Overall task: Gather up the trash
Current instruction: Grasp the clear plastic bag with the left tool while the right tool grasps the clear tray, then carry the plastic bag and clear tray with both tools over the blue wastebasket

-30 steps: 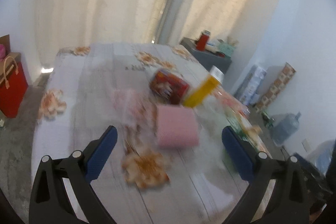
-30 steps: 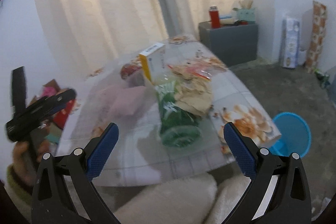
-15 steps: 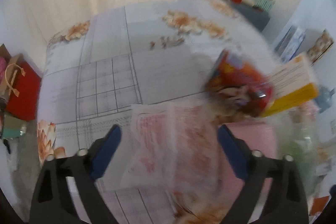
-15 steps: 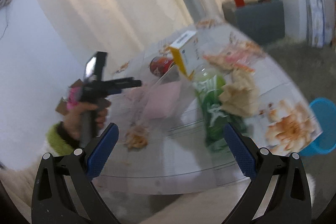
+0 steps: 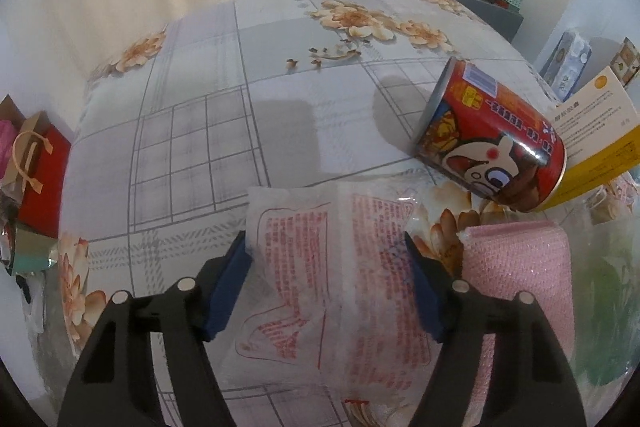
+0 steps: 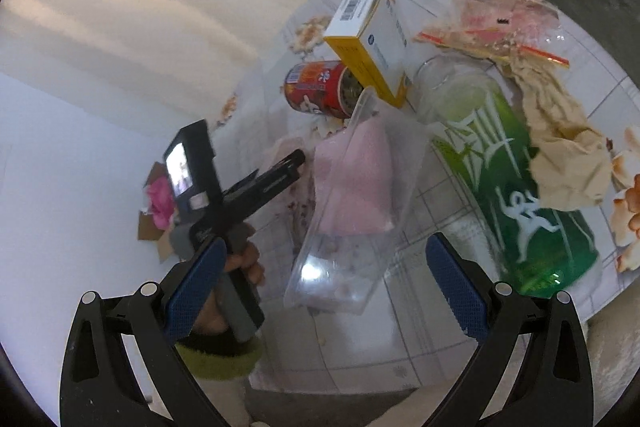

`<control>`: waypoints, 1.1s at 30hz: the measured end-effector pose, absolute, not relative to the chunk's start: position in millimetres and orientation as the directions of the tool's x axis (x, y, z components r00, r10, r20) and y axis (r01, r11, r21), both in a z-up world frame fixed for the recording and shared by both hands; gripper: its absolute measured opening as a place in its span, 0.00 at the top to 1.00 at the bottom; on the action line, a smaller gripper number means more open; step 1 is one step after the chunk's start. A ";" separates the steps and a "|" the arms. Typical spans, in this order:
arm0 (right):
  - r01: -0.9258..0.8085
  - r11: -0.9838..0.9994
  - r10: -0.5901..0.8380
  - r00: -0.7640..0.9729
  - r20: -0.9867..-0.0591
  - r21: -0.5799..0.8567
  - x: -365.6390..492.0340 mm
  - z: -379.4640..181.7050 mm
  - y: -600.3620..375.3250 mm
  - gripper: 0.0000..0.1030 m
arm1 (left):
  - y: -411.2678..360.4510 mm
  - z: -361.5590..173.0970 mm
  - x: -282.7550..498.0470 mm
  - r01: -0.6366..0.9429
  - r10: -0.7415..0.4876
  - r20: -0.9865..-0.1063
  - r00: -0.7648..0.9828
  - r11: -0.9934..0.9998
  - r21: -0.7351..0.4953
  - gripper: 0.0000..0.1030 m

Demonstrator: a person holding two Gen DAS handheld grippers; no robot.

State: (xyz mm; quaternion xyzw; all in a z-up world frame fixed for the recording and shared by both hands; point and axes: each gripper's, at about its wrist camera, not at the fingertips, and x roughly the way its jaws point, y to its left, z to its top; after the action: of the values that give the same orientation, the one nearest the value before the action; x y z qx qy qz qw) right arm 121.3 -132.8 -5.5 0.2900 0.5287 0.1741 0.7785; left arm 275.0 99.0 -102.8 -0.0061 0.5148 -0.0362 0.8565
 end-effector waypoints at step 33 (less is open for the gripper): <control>-0.148 0.988 0.115 0.581 -0.806 0.034 101.0 7.0 -89.4 0.55 | 144.3 -100.0 217.3 0.008 -0.238 -0.818 0.524 0.962 -0.274 0.69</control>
State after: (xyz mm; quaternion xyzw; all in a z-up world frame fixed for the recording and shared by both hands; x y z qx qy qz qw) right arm 101.0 -89.4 7.0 -0.0186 0.4518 0.0739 0.8888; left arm 217.3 144.3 -100.0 -0.1186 0.4826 -0.0711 0.8648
